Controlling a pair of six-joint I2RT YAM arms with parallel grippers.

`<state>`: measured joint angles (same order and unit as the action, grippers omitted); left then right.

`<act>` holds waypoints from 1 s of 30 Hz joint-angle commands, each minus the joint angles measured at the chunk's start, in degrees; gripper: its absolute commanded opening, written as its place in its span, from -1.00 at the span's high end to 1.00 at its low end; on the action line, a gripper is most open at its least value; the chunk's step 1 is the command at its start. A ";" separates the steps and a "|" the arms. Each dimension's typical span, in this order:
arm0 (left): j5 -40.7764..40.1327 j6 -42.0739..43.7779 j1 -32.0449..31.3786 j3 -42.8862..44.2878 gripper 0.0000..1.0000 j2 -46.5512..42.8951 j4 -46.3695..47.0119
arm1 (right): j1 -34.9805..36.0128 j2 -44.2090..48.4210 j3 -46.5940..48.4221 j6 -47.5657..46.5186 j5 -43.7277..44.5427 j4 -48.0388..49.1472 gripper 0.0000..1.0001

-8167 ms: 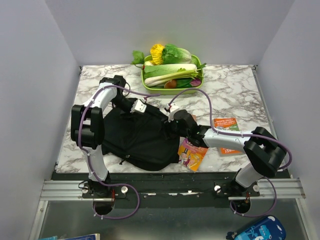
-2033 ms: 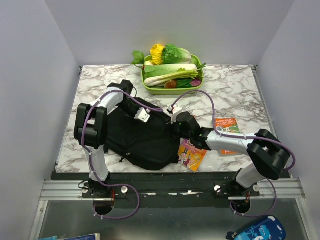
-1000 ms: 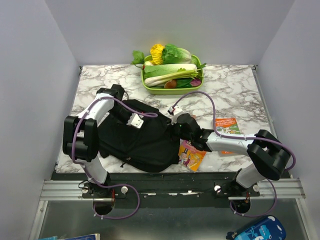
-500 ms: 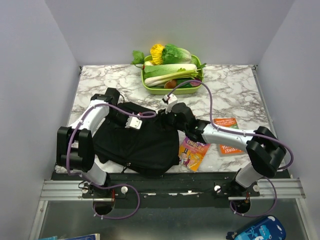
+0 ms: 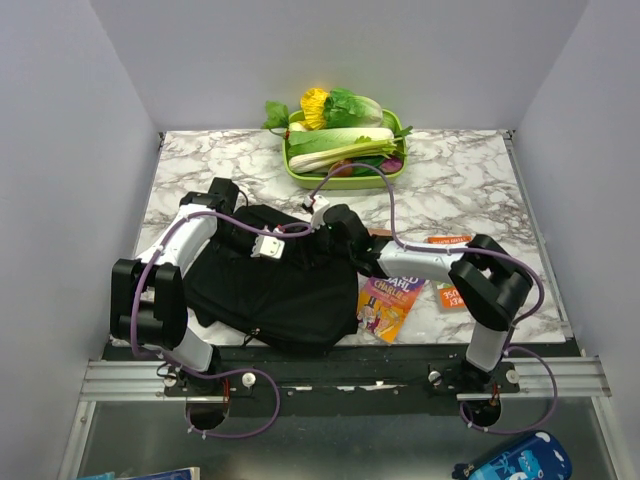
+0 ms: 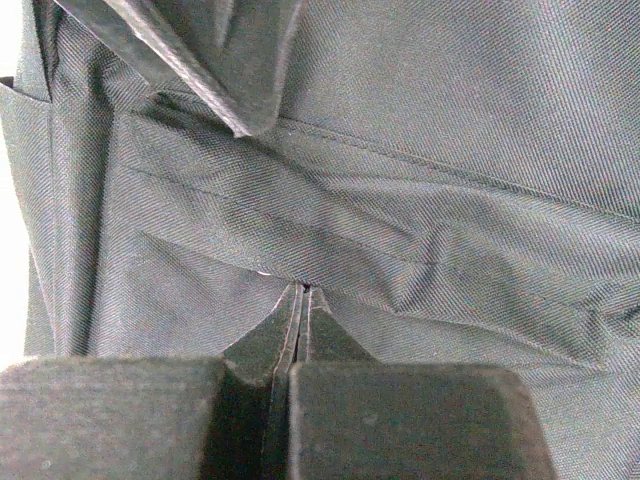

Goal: Pack the student bag
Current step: Unzip the student bag at the center of the board.

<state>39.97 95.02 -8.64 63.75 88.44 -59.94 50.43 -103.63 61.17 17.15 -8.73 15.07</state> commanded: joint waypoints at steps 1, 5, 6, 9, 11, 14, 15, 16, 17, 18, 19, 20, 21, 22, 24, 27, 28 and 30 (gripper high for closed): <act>4.24 0.07 0.03 -0.03 1.00 -0.91 -0.53 | -0.51 -1.30 2.20 0.69 -4.01 2.42 -0.16; 4.60 0.86 0.03 0.41 1.00 -0.47 -1.58 | -0.51 -2.71 3.25 0.70 -3.75 2.42 -0.16; 4.42 1.56 0.03 0.41 1.00 -0.38 -1.84 | -0.60 -2.89 3.52 0.78 -3.40 2.42 -0.16; 4.16 1.92 0.03 0.15 1.00 -0.38 -2.37 | -0.95 -3.59 4.84 0.26 -2.61 2.16 -0.16; 3.89 2.88 0.03 -0.37 1.00 -0.55 -2.63 | -1.13 -3.85 5.98 -1.14 -2.08 1.37 -0.16; 3.19 3.33 0.03 -0.55 1.00 -0.64 -2.72 | -1.39 -4.21 7.99 -3.61 0.73 -0.99 -0.17; 3.19 3.33 0.03 -0.55 1.00 -0.73 -2.81 | -1.39 -4.47 8.35 -3.79 1.52 -1.62 -0.17; 3.19 3.41 0.12 -0.47 1.00 -0.64 -2.81 | -1.48 -4.56 8.27 -4.05 2.05 -1.97 -0.17; 3.28 3.33 0.21 -0.46 1.00 -0.73 -2.81 | -1.48 -4.38 7.31 -3.96 2.57 -1.80 -0.18; 3.36 3.41 0.21 -0.46 1.00 -0.73 -2.64 | -1.48 -4.03 6.87 -3.79 4.06 -1.80 -0.19; 3.36 3.41 0.21 -0.64 1.00 -0.56 -2.64 | -1.39 -3.86 6.34 -3.53 4.51 -1.80 -0.20; 3.54 3.41 0.21 -0.73 1.00 -0.64 -2.46 | -1.48 -3.86 5.81 -3.52 4.95 -1.54 -0.21; 3.54 3.59 0.21 -0.90 1.00 -0.55 -2.37 | -1.39 -3.77 5.28 -3.52 5.47 -1.45 -0.21; 3.63 3.68 0.21 -1.08 1.00 -0.64 -2.28 | -1.57 -3.68 5.10 -3.44 6.26 -1.36 -0.22; 3.54 3.68 0.21 -1.17 1.00 -0.55 -2.37 | -1.57 -3.68 5.02 -3.52 6.97 -1.01 -0.22; 3.45 3.68 0.21 -1.08 1.00 -0.82 -2.55 | -1.83 -3.77 5.28 -3.52 8.12 -0.92 -0.24; 3.45 3.68 0.21 -0.99 1.00 -0.73 -2.63 | -2.18 -3.85 5.71 -2.91 6.38 -0.83 -0.24; 3.37 3.77 0.21 -0.82 1.00 -0.82 -2.64 | -2.27 -4.82 6.42 -2.56 4.52 -0.57 -0.24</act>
<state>40.56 97.32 -8.47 63.26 88.44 -59.79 48.73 -106.89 67.00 14.55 -3.77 13.21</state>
